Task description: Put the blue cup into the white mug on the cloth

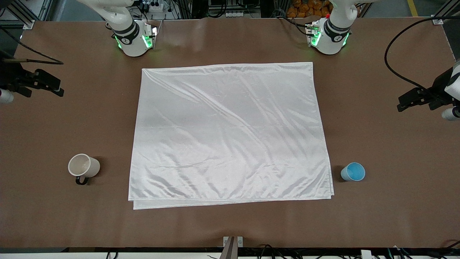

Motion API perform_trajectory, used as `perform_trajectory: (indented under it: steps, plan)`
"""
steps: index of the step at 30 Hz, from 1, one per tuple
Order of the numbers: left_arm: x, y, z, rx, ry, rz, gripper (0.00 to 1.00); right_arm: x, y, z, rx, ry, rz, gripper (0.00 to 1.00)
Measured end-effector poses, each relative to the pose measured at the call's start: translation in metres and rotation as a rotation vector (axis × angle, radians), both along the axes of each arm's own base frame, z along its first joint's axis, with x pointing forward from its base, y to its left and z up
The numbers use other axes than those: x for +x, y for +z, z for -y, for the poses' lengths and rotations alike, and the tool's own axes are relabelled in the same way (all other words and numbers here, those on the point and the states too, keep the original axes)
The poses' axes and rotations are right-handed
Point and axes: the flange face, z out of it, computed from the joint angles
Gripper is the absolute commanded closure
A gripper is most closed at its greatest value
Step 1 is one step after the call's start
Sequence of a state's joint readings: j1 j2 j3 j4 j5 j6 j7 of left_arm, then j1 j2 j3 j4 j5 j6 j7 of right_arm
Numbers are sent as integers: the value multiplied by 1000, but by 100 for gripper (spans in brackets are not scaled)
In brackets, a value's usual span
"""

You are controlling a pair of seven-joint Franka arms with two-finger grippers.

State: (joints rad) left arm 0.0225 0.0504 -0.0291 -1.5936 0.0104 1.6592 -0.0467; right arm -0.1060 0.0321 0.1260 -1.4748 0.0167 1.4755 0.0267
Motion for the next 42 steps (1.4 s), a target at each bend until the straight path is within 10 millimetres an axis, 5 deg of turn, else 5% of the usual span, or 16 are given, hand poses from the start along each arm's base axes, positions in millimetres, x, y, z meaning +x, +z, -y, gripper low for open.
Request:
perform_trajectory:
  steps: [17, 30, 36, 42]
  plan:
    - [1, -1, -2, 0, 4, -1, 0, 0, 0, 3, -1, -5, 1, 0]
    - [3, 22, -5, 3, 1, 49, 0, 16, -16, 21, -26, -32, 12, 0]
    - [15, 6, -4, 16, -5, 46, 0, 36, -36, 47, -30, -72, 46, 0]
    - [47, -39, -10, 27, -3, 62, 0, 49, -51, 72, -33, -111, 75, 0]
